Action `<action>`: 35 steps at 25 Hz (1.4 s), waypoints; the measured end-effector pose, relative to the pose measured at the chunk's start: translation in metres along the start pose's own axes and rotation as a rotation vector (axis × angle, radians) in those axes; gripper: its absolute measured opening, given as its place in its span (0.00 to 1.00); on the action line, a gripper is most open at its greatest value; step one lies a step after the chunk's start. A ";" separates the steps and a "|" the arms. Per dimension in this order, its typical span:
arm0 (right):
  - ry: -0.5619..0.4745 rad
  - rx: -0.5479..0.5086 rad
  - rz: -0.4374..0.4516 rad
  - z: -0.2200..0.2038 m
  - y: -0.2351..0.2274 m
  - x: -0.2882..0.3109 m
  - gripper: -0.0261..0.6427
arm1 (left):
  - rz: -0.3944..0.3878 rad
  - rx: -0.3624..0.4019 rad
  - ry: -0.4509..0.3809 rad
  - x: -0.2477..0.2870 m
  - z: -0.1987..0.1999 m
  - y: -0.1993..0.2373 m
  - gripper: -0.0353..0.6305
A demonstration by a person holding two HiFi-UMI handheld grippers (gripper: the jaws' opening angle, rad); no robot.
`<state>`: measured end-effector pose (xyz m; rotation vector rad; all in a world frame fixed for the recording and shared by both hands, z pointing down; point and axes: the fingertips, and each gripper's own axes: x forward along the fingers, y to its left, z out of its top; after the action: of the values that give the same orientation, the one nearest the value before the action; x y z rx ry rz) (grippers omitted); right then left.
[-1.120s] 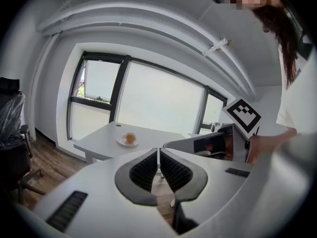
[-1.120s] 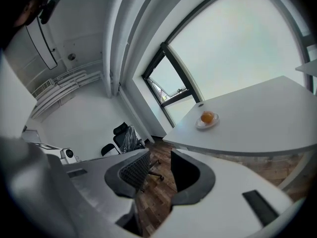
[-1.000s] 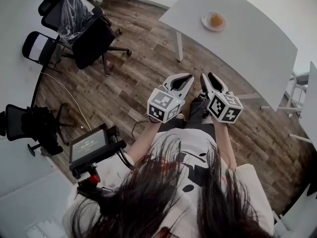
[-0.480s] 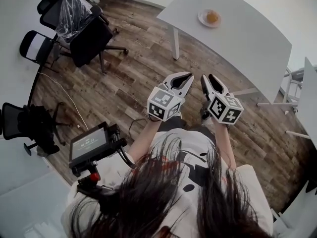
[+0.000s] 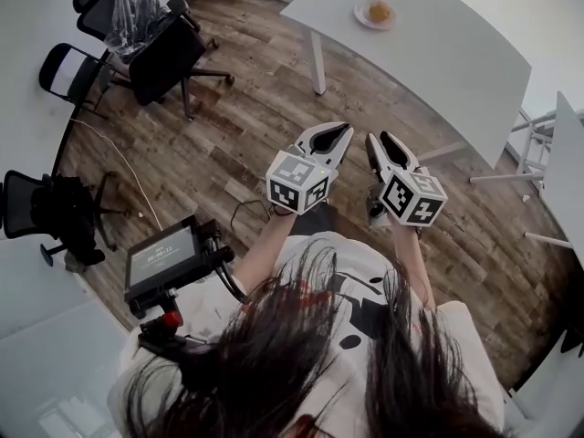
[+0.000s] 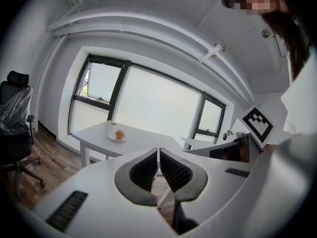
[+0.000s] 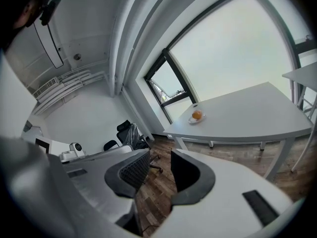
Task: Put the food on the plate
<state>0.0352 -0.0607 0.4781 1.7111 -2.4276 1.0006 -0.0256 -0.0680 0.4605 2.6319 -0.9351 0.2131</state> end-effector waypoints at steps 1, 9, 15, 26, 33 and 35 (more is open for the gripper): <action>0.001 0.000 0.003 -0.005 -0.002 -0.011 0.25 | -0.004 0.005 0.002 -0.001 -0.005 -0.013 0.08; 0.004 -0.015 0.035 -0.036 -0.010 -0.086 0.25 | 0.035 0.010 -0.004 -0.025 -0.034 -0.089 0.08; 0.022 -0.023 0.077 -0.060 -0.010 -0.132 0.25 | 0.076 0.013 0.001 -0.047 -0.062 -0.134 0.08; -0.001 -0.032 0.125 -0.078 0.003 -0.184 0.25 | 0.115 0.058 -0.003 -0.082 -0.076 -0.182 0.08; -0.017 -0.034 0.133 -0.080 0.005 -0.197 0.25 | 0.114 0.068 -0.002 -0.089 -0.082 -0.195 0.08; -0.021 -0.032 0.132 -0.080 0.003 -0.198 0.25 | 0.112 0.070 -0.002 -0.089 -0.083 -0.197 0.08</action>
<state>0.0849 0.1474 0.4701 1.5774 -2.5843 0.9549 0.0288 0.1568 0.4634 2.6451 -1.0957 0.2756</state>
